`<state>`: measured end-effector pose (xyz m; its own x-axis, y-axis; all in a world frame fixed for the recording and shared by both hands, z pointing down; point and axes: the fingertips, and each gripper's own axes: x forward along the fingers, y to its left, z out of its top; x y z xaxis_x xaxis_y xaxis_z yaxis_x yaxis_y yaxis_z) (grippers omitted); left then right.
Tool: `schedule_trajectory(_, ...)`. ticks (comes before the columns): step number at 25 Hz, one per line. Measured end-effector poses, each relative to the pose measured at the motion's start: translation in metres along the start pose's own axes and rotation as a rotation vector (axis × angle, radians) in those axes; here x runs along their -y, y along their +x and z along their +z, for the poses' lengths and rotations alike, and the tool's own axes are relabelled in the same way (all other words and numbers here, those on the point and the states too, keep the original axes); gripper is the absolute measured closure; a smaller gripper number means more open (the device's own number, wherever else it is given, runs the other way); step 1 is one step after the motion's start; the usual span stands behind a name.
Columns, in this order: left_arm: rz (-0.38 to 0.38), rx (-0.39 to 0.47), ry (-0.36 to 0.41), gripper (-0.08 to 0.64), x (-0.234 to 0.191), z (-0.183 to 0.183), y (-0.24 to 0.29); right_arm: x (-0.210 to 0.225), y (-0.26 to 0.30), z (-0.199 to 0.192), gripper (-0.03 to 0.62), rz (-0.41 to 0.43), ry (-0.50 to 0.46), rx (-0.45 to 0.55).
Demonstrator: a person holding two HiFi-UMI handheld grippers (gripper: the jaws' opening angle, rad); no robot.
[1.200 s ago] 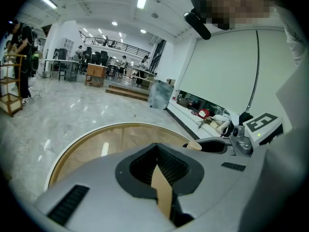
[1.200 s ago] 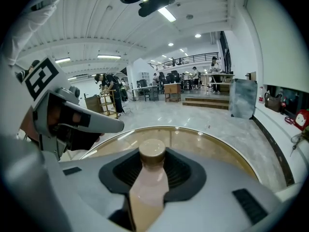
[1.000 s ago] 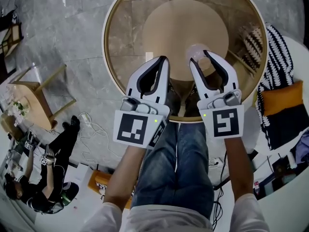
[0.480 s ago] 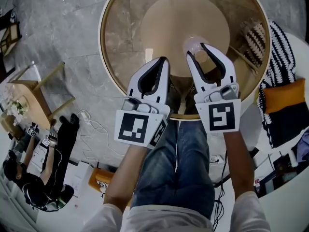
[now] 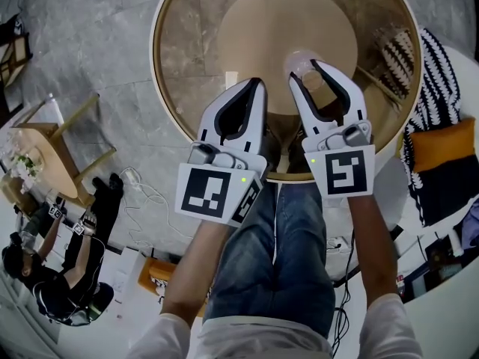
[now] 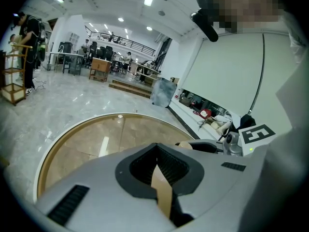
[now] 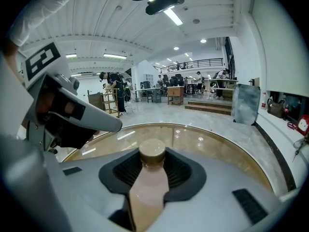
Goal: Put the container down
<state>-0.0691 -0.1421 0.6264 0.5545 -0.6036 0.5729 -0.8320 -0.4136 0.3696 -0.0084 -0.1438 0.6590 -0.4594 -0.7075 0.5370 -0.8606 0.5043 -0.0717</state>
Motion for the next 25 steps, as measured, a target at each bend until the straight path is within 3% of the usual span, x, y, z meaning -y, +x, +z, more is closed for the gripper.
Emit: schedule_trajectory(25,-0.009,0.023,0.0,0.543,0.0057,0.0026,-0.0083,-0.0064,0.0027,-0.0029,0.433,-0.002,-0.041,0.006)
